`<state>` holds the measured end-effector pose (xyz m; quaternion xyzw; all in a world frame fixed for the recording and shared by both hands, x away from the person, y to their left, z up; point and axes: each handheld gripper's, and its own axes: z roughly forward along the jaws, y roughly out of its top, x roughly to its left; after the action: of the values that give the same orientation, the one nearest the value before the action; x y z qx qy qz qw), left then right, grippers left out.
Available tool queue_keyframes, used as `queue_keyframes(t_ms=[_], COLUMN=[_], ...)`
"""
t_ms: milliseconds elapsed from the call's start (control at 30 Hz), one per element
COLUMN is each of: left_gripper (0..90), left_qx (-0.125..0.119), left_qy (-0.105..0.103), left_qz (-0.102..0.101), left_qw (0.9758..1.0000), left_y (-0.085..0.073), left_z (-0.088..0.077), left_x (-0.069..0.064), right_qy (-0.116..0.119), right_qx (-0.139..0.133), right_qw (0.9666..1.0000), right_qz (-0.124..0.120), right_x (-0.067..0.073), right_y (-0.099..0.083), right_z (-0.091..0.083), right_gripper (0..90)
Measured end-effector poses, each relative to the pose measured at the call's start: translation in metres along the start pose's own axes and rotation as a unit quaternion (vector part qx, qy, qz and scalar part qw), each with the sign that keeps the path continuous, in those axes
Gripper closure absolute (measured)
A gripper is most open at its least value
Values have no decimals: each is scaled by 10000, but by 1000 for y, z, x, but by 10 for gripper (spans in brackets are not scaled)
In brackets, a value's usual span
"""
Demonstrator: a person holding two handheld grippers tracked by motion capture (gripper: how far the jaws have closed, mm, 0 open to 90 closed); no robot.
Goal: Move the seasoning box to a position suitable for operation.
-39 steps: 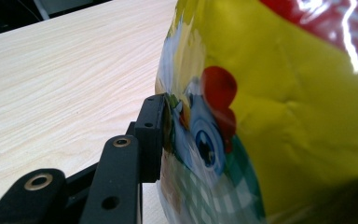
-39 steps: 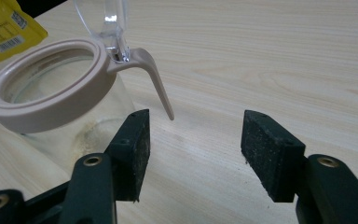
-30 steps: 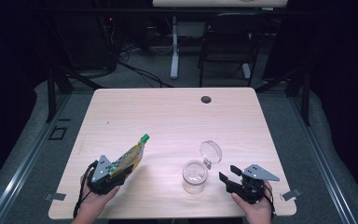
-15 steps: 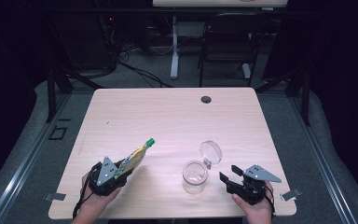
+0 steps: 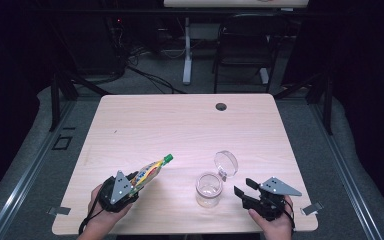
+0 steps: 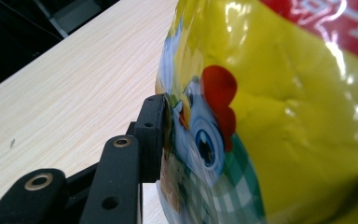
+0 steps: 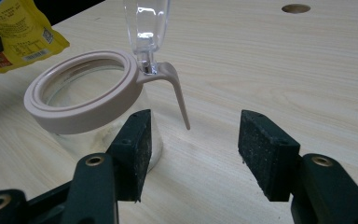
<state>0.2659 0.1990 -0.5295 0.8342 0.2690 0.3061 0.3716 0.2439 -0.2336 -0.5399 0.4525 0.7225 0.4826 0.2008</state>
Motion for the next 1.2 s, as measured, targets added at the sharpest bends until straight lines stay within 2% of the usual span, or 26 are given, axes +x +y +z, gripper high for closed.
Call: queue_keyframes(t_ms=[367,633,700,800,967,1200], left_gripper=[619,619,619,619,619,619], left_qx=[44,91,88,113,103,92], left_qy=[28,133,140,151,226,212], left_qz=[135,286,269,368,409,416], left_qw=[9999,9995,9995,9991,9989,9989], left_y=[1,2,3,4,6,7], left_z=[1,2,2,1,1,1], left_x=[-5,-7,-8,-8,-10,-11], right_qy=[-61,-45,-69,-92,-105,-134], right_qx=[6,-1,-6,6,81,194], right_qw=[10000,10000,10000,9999,9997,9997], right_qz=[34,57,46,132,196,32], right_x=[0,-1,-1,0,2,10], right_y=[0,0,1,2,9,24], right_z=[-1,-2,-4,-8,-15,-22], right_gripper=[469,486,492,512,550,598])
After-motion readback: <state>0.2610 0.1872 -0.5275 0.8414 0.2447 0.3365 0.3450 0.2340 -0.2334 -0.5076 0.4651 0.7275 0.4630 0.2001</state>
